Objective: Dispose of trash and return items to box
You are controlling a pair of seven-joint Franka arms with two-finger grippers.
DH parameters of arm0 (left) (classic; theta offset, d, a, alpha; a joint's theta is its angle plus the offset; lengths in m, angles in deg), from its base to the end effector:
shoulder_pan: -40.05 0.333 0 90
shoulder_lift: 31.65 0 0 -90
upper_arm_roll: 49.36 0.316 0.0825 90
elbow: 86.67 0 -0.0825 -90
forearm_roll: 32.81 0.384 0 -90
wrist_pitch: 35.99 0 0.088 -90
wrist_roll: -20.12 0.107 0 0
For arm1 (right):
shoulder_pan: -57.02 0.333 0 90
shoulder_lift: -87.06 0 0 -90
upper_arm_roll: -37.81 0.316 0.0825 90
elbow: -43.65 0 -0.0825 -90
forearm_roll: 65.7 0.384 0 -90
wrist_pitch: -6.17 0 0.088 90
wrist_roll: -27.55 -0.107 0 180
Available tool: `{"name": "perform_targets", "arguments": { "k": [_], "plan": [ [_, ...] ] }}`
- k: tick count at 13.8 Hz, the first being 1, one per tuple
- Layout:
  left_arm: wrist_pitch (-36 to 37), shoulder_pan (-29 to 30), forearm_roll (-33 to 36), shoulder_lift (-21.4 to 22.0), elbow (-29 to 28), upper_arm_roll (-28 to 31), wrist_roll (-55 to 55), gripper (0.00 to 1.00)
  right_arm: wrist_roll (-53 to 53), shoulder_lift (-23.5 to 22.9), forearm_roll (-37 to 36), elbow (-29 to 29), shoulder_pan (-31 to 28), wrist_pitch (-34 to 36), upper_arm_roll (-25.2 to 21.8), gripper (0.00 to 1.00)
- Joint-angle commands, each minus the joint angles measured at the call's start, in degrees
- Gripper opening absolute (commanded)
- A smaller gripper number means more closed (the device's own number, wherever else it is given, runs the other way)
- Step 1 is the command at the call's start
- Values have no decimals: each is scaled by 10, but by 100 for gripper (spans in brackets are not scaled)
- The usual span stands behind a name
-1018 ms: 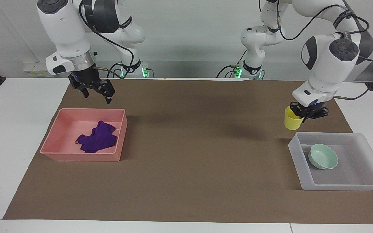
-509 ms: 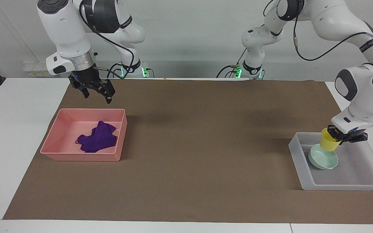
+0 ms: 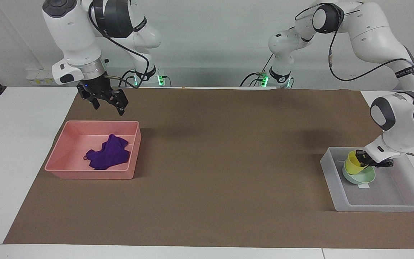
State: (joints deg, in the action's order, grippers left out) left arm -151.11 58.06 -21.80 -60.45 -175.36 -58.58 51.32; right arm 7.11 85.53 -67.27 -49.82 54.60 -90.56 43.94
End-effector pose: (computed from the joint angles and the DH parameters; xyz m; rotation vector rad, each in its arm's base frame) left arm 0.6745 0.1315 0.3593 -2.9825 0.6944 0.0978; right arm 0.5708 0.0336 0.5912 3.0910 -0.4502 0.0543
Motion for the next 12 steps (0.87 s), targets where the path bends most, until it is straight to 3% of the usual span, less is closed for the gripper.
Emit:
{"name": "perform_targets", "arguments": {
  "k": [1,5,7,12],
  "plan": [
    [-4,5,-17,8,-3,-6,4,100,12,7,-3,-11,-3,-1,4,100],
    [55,-13,-57,38,22,-21,-10,100,16,7,-1,-10,-4,-1,4,100],
    [104,-39,-77,68,22,-24,-83,100,16,7,0,-10,-4,0,4,100],
    [217,-103,-82,186,4,-25,-216,100,16,7,1,-10,-8,-1,4,100]
  ]
}}
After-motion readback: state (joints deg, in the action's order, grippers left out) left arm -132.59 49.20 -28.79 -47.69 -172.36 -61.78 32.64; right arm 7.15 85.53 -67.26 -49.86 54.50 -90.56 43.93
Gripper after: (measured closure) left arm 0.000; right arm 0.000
